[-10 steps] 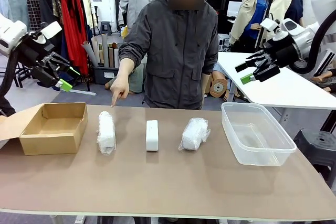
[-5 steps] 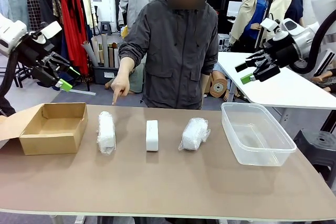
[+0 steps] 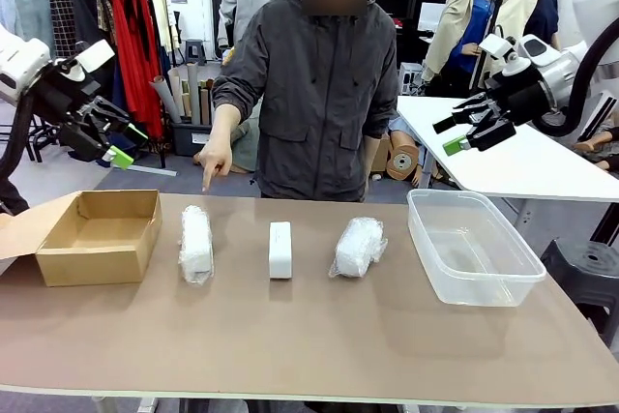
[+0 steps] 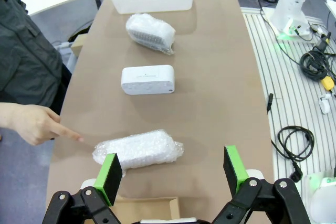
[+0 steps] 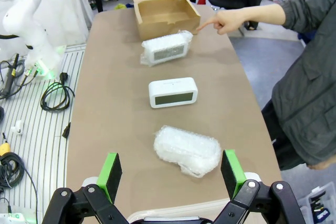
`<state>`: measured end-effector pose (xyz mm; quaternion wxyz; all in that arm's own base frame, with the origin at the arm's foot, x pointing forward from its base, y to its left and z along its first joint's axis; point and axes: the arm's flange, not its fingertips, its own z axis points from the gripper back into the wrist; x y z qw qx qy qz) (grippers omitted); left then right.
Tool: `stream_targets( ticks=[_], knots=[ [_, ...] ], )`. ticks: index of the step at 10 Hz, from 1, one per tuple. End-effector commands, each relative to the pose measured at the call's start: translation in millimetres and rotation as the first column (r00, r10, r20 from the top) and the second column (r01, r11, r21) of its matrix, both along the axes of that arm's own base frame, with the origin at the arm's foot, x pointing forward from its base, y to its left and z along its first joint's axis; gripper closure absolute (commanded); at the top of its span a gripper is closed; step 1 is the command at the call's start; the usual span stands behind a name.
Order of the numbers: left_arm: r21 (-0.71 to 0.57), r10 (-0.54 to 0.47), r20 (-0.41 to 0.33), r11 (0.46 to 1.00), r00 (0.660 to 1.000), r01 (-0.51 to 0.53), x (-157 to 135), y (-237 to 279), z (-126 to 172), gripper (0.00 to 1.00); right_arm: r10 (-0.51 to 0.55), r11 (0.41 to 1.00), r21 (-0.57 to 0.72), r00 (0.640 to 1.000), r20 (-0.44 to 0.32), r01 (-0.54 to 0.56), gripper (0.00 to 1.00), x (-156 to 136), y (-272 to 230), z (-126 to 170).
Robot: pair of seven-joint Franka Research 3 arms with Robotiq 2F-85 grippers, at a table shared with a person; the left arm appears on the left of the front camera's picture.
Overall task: Separate and place wrapped and unwrapped clocks.
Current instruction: Pick up the Digital clock indicated by the person.
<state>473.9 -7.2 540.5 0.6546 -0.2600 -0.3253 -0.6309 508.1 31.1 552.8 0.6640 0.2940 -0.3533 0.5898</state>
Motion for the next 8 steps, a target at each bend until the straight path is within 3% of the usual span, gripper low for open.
stream_targets(
  ticks=[1, 3, 4, 5, 7, 8],
  knots=[
    [-0.013, -0.001, -0.004, 1.000, 1.000, 0.001, -0.8, 1.3, 1.1, 0.00, 0.002, 1.000, 0.000, 1.000, 0.002, -0.002, 0.00, -1.8, 0.9, 1.0],
    [0.000, 0.000, 0.000, 1.000, 1.000, 0.000, 0.0, 0.0, 0.0, 0.00, 0.002, 1.000, 0.000, 1.000, 0.002, -0.002, 0.00, -1.8, 0.9, 1.0],
    [0.115, 0.013, -0.034, 0.993, 0.999, -0.009, -6.1, -6.6, 3.3, 0.00, 0.002, 1.000, 0.000, 1.000, 0.002, -0.002, 0.00, -1.8, 0.9, 1.0],
    [0.211, 0.061, -0.092, 0.977, 0.994, -0.041, -11.3, -20.4, 3.4, 0.00, 0.002, 1.000, 0.000, 1.000, 0.002, -0.002, 0.00, -1.8, 0.9, 1.0],
    [0.318, 0.166, -0.120, 0.940, 0.979, -0.121, -20.9, -39.7, 13.2, 0.00, 0.002, 1.000, 0.000, 1.000, 0.002, -0.002, 0.00, -1.8, 0.9, 1.0],
    [0.400, 0.265, -0.163, 0.898, 0.950, -0.182, -22.2, -46.5, 18.0, 0.00, 0.002, 1.000, 0.000, 1.000, 0.002, -0.002, 0.00, -1.8, 0.9, 1.0]
  ],
)
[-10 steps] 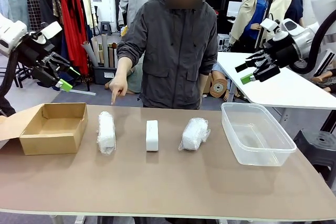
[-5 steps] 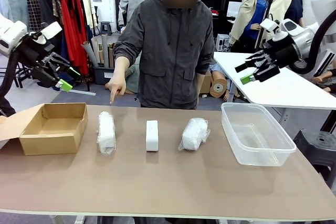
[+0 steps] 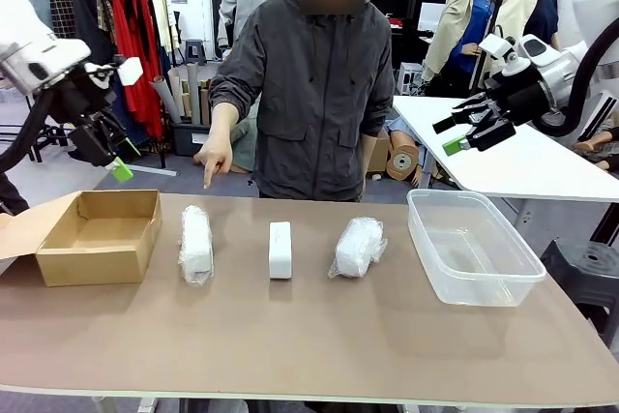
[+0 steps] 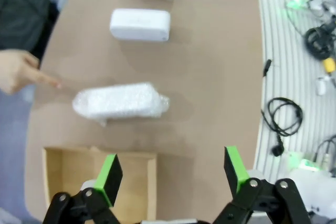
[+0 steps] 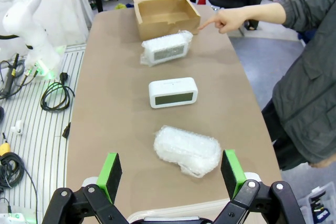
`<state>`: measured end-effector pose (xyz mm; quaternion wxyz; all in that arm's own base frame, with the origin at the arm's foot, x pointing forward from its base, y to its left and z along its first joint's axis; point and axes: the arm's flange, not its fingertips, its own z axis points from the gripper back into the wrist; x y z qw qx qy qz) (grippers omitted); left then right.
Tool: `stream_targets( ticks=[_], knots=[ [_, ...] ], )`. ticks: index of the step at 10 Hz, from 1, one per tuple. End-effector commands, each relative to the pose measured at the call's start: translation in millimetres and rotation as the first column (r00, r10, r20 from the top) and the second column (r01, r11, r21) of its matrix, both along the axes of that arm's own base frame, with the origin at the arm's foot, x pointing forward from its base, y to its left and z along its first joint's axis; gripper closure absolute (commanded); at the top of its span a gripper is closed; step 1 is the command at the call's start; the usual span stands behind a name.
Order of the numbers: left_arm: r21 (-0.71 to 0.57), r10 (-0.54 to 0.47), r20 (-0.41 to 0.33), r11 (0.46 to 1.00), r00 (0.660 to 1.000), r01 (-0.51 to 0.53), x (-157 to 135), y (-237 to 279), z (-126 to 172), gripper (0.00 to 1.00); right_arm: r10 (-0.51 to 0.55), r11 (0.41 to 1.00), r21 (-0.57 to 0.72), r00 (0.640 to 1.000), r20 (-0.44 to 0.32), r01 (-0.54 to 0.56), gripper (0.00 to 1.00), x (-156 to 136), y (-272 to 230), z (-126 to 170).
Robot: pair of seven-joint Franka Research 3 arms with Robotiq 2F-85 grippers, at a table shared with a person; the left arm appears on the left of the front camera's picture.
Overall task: Separate and place wrapped and unwrapped clocks.
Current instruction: Pick up the Digital clock indicated by the person.
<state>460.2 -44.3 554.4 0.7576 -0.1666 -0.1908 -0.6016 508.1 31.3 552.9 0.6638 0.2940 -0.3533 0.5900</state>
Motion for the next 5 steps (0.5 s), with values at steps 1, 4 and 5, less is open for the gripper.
stream_targets(
  ticks=[1, 4, 5],
  knots=[
    [0.138, 0.218, -0.083, 0.969, 0.972, -0.205, -12.2, -22.2, 0.5, 0.00, 0.001, 1.000, 0.001, 1.000, 0.002, -0.001, 0.00, -1.8, 0.7, 0.9],
    [0.239, 0.365, -0.019, 0.906, 0.931, -0.350, -20.1, -41.1, -17.4, 0.00, 0.001, 1.000, 0.001, 1.000, 0.002, -0.001, 0.00, -1.8, 0.7, 0.9],
    [0.226, 0.374, 0.001, 0.903, 0.927, -0.365, -21.2, -45.1, -20.4, 0.00, 0.001, 1.000, 0.001, 1.000, 0.002, -0.001, 0.00, -1.8, 0.7, 0.9]
  ],
)
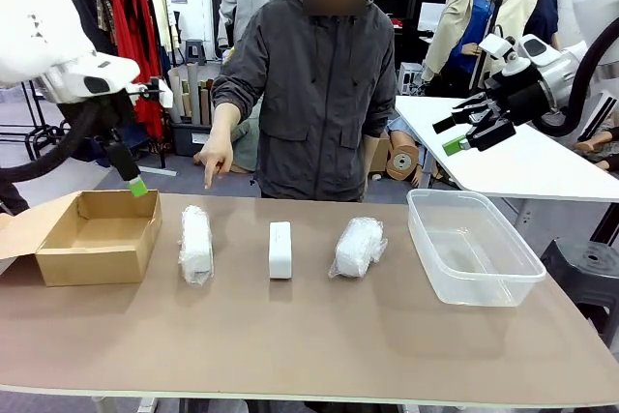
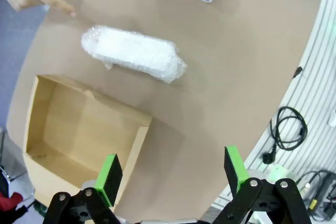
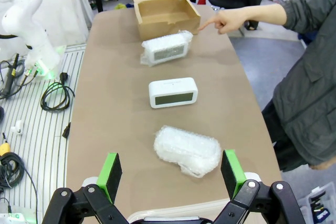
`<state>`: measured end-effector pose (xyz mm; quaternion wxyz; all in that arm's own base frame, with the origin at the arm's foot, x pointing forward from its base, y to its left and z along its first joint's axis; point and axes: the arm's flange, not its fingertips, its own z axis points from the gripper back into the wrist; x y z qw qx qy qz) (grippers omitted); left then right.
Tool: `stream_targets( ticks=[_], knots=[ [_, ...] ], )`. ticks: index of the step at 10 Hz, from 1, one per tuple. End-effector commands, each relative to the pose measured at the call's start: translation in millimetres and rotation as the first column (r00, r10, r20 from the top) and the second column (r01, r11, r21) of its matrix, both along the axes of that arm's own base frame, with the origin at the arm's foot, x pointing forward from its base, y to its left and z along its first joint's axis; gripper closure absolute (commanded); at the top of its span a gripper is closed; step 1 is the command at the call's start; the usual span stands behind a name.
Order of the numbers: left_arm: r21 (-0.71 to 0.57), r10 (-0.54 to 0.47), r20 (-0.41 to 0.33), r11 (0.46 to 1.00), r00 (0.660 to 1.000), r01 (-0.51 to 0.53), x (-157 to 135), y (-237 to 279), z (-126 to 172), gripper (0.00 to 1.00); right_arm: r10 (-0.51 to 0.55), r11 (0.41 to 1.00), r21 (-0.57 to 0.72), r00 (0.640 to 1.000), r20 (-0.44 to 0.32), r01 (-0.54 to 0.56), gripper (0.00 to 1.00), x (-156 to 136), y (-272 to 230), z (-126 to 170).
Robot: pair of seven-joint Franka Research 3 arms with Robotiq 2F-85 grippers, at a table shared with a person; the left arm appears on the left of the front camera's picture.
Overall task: Separate and place wrapped and unwrapped clocks.
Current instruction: Pick up the Digital clock indicated by the person.
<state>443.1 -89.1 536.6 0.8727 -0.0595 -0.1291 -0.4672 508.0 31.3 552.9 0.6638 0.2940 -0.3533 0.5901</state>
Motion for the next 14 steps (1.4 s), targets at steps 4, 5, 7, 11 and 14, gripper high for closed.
stream_targets(
  ticks=[4, 5, 7, 11, 14],
  knots=[
    [-0.003, -0.001, -0.010, 1.000, 1.000, 0.001, -1.2, -5.3, -6.2, 0.00, 0.001, 1.000, 0.001, 1.000, 0.001, -0.001, 0.00, -1.7, 0.6, 0.8],
    [-0.003, -0.001, -0.010, 1.000, 1.000, 0.001, -1.2, -5.3, -6.2, 0.00, 0.001, 1.000, 0.001, 1.000, 0.001, -0.001, 0.00, -1.7, 0.6, 0.8],
    [-0.003, -0.001, -0.010, 1.000, 1.000, 0.001, -1.2, -5.3, -6.2, 0.00, 0.001, 1.000, 0.001, 1.000, 0.001, -0.001, 0.00, -1.7, 0.6, 0.8],
    [0.052, 0.333, -0.095, 0.943, 0.938, -0.329, 5.7, -44.7, -27.1, 0.00, 0.001, 1.000, 0.001, 1.000, 0.001, -0.001, 0.00, -1.7, 0.6, 0.8],
    [0.019, 0.591, -0.072, 0.806, 0.804, -0.591, 1.8, -83.6, -48.5, 0.00, 0.001, 1.000, 0.001, 1.000, 0.001, -0.001, 0.00, -1.7, 0.6, 0.8]
  ],
)
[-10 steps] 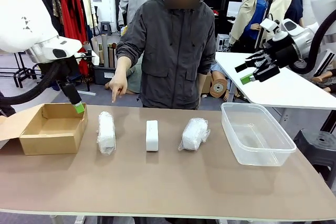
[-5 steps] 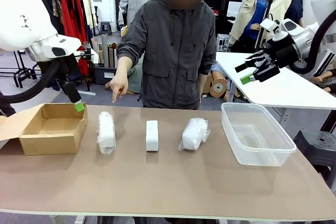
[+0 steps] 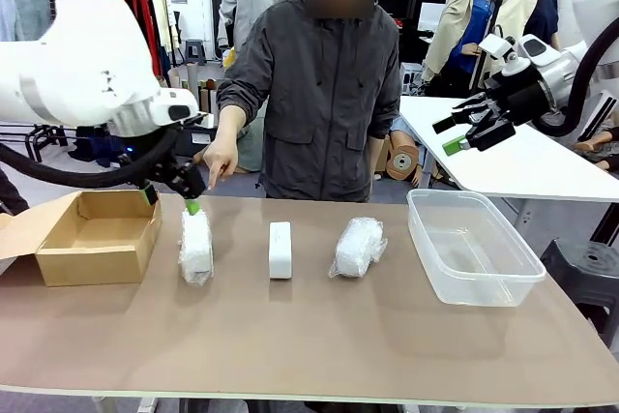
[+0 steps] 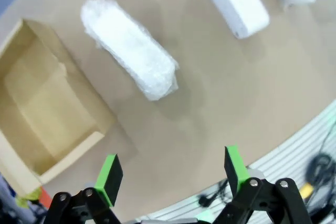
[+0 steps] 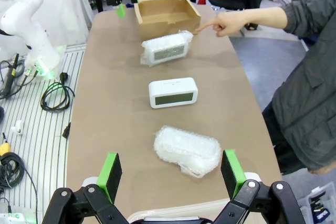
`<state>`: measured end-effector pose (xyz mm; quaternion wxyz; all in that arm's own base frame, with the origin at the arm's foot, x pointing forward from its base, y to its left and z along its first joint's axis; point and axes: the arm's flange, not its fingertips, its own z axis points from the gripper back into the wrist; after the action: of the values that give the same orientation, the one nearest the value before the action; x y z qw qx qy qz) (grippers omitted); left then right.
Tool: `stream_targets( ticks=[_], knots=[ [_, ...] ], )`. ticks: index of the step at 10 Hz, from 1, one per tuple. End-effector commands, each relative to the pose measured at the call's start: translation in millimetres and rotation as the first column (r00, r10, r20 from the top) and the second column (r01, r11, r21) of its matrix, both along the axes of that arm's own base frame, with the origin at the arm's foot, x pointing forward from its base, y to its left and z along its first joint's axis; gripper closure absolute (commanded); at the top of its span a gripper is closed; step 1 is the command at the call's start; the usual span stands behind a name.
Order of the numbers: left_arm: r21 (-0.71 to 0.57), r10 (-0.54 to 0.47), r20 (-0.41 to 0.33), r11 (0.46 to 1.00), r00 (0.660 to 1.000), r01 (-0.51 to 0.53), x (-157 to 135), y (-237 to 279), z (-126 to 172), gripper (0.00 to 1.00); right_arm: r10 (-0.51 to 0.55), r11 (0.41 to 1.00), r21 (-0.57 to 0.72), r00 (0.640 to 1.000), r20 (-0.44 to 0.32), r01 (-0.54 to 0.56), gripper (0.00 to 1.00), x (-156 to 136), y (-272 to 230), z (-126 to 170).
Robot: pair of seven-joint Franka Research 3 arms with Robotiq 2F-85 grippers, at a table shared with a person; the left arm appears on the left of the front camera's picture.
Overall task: Separate and place wrapped and unwrapped clocks.
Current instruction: Pick up the Digital clock indicated by the person.
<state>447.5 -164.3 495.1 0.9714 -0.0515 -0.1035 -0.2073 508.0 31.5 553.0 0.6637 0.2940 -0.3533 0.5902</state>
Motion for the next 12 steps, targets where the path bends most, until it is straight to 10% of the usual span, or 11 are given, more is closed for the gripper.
stream_targets(
  ticks=[1, 12],
  knots=[
    [0.037, 0.098, -0.001, 0.994, 0.995, -0.098, -2.5, -14.5, -12.7, 0.00, 0.001, 1.000, 0.001, 1.000, 0.001, -0.001, 0.00, -1.7, 0.5, 0.8],
    [0.100, 0.214, 0.007, 0.972, 0.977, -0.213, -18.6, -55.2, -44.0, 0.00, 0.001, 1.000, 0.001, 1.000, 0.001, -0.001, 0.00, -1.7, 0.5, 0.8]
  ],
)
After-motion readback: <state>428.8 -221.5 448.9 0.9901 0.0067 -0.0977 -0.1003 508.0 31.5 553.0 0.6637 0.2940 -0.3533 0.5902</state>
